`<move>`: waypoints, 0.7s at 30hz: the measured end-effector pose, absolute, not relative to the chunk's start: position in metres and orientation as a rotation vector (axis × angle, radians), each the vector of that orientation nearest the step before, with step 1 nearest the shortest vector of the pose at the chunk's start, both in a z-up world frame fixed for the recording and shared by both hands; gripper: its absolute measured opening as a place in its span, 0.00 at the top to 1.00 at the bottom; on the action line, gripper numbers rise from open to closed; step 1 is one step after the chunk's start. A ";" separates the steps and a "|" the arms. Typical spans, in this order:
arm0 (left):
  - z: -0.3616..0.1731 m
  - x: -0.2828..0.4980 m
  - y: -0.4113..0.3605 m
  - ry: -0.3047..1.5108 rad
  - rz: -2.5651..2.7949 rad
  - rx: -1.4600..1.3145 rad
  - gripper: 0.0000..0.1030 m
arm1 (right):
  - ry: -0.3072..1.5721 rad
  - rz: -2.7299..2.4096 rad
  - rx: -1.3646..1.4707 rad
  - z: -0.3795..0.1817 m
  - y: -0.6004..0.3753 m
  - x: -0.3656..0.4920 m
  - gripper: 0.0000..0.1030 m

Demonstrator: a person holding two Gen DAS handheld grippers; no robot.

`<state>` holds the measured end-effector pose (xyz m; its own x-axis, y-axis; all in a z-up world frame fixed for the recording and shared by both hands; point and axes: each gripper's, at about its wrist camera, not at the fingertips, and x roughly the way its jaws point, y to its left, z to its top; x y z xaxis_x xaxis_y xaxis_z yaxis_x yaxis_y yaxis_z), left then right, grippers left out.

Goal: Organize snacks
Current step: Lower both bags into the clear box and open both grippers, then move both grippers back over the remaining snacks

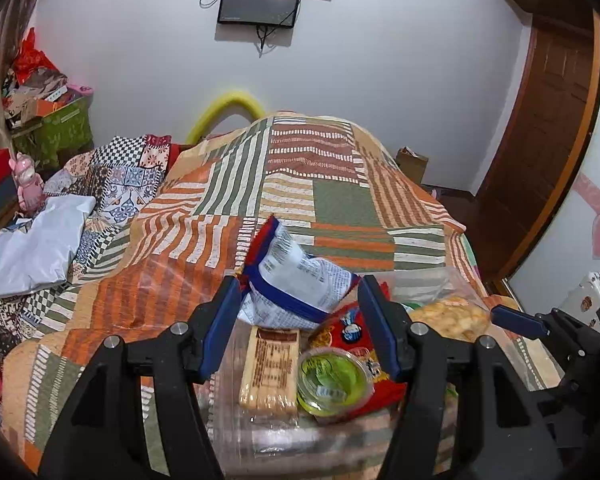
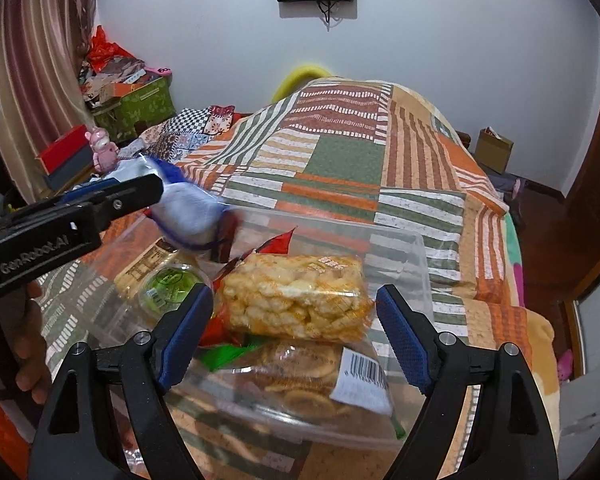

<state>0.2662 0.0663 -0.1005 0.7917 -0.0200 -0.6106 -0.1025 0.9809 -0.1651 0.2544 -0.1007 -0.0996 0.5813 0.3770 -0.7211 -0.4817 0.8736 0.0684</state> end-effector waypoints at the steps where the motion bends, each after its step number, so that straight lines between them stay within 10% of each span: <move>1: -0.098 0.262 0.065 0.655 0.043 -0.188 0.41 | 0.806 0.505 -0.140 -0.099 -0.102 0.253 0.21; 21: -0.099 0.162 0.028 0.711 -0.003 -0.086 0.31 | 0.792 0.481 -0.080 -0.080 -0.149 0.181 0.20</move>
<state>0.1621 0.0283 -0.0990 0.7578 -0.0320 -0.6517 -0.0263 0.9965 -0.0796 0.1806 -0.1492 -0.0799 0.6009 0.3850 -0.7005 -0.4443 0.8894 0.1077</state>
